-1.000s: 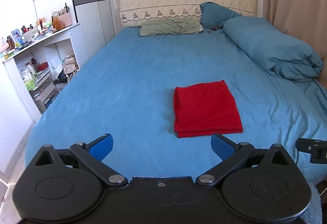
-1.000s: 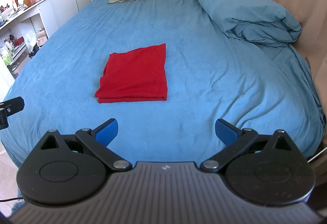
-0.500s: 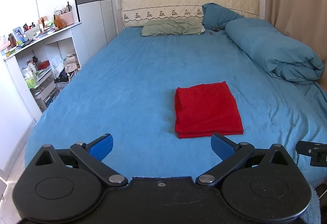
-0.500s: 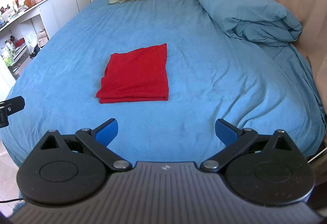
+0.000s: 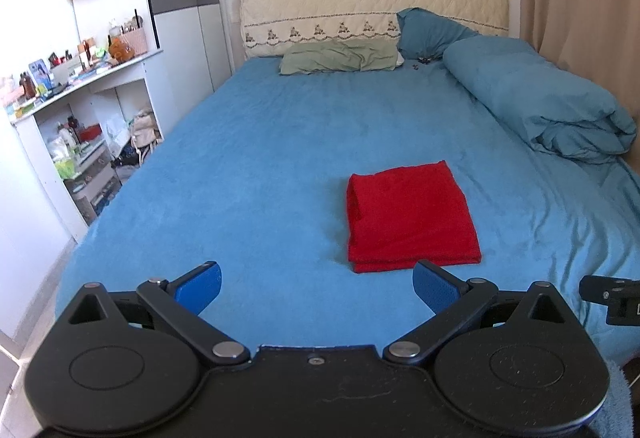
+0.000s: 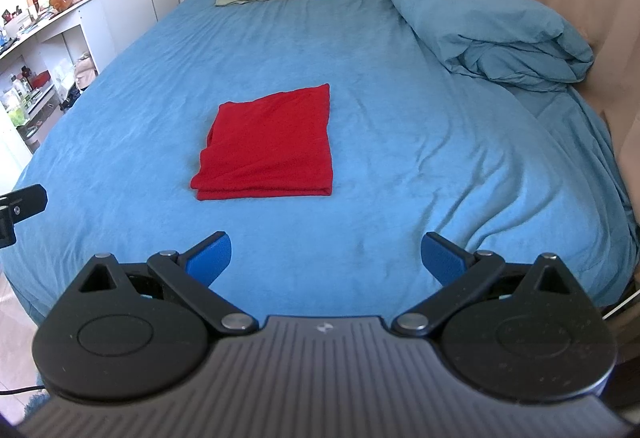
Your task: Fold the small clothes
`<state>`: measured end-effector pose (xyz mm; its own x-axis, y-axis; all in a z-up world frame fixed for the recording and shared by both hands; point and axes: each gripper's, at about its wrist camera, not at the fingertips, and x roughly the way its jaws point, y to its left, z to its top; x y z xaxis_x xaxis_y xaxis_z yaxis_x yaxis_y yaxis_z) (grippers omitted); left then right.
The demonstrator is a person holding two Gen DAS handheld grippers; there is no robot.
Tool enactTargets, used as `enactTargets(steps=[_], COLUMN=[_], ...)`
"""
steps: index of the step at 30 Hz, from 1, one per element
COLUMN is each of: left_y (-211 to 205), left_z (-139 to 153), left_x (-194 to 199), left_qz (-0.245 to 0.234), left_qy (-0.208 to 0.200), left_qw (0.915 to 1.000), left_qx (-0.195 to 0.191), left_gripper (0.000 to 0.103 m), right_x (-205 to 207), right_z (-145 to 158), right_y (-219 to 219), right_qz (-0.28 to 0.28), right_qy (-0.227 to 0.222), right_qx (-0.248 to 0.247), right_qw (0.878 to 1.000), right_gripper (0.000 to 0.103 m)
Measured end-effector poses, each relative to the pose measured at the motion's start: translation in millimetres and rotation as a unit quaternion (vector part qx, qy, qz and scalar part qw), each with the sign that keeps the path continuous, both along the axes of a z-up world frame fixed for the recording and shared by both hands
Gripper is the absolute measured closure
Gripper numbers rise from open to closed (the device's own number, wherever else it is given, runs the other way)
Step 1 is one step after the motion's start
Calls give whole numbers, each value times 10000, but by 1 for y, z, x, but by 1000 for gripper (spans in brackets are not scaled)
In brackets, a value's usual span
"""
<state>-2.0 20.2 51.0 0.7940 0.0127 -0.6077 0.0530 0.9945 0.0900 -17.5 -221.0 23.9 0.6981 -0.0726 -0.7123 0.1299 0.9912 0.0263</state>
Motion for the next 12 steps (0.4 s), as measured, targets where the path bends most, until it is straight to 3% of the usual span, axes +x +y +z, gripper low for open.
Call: enactTargets(steps=[12], left_y=[6], left_z=[-2], left_x=[1], left_qz=[-22], left_qy=[-63], left_qw=[9999], left_qx=[-80], left_gripper=[0], right_x=[0], right_z=[0], right_y=[2], right_qz=[-6], right_qy=[13], right_qx=[6], right_qw=[10000], right_gripper=[0])
